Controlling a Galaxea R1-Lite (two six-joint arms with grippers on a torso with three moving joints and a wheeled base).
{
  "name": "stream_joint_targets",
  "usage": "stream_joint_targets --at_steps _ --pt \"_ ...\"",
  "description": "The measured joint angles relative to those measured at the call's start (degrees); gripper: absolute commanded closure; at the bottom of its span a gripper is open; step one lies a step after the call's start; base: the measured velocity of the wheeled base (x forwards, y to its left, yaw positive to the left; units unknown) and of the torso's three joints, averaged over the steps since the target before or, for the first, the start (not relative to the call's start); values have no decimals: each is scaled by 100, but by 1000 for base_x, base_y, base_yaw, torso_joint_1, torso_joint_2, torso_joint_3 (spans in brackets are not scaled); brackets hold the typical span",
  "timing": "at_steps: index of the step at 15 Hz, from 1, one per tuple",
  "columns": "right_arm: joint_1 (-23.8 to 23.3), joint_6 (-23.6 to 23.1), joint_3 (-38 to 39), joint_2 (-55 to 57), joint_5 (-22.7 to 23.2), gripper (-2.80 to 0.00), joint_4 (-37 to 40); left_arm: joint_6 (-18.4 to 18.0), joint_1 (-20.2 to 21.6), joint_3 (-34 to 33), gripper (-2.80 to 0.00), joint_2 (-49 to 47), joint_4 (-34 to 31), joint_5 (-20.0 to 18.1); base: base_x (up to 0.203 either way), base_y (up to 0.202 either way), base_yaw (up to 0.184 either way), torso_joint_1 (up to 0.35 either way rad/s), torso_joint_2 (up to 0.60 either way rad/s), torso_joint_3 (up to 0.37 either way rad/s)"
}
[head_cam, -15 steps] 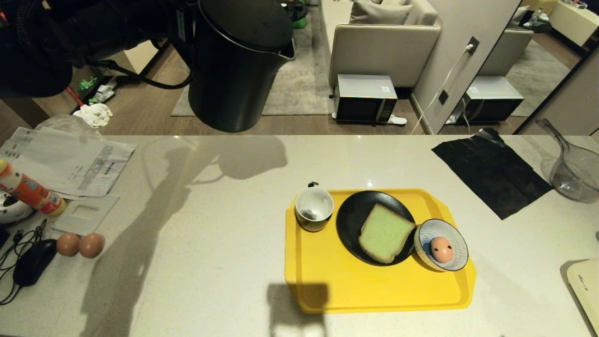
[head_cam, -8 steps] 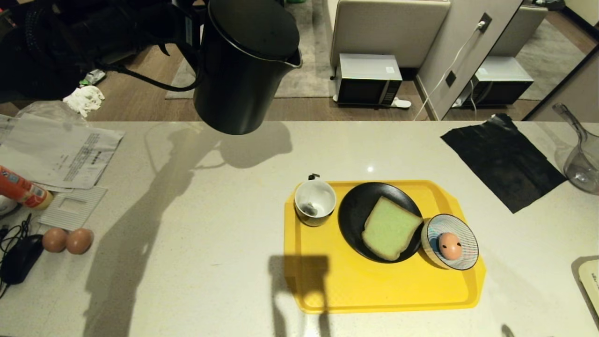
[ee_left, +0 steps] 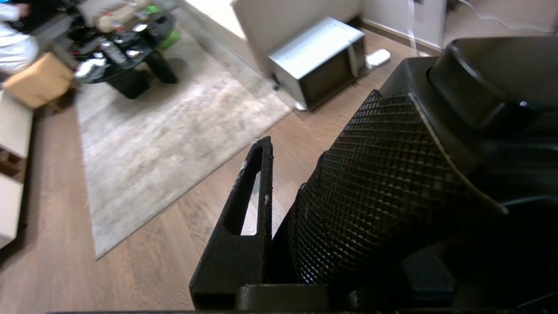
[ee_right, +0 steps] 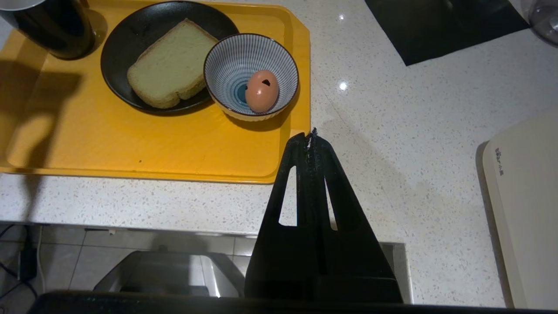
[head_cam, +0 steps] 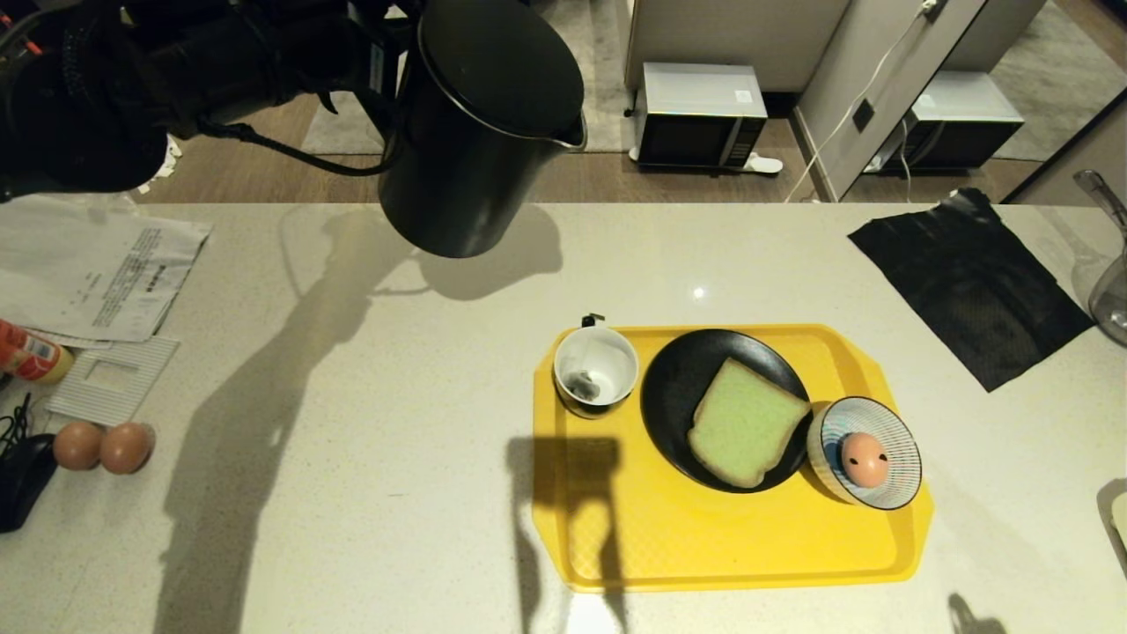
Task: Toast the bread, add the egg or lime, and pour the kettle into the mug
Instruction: Pour water into a cup
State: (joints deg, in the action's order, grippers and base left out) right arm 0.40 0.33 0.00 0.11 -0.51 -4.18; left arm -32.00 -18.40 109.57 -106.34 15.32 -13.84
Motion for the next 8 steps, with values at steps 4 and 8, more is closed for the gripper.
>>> stream_joint_targets --at_steps 4,8 --pt "0 0 0 2 0 0 0 -725 -262 41 0 181 -1263 -2 0 0 0 0 0 0" --pt "1 0 0 5 -1 0 0 -1987 -466 25 0 341 -2314 443 0 0 0 0 0 0"
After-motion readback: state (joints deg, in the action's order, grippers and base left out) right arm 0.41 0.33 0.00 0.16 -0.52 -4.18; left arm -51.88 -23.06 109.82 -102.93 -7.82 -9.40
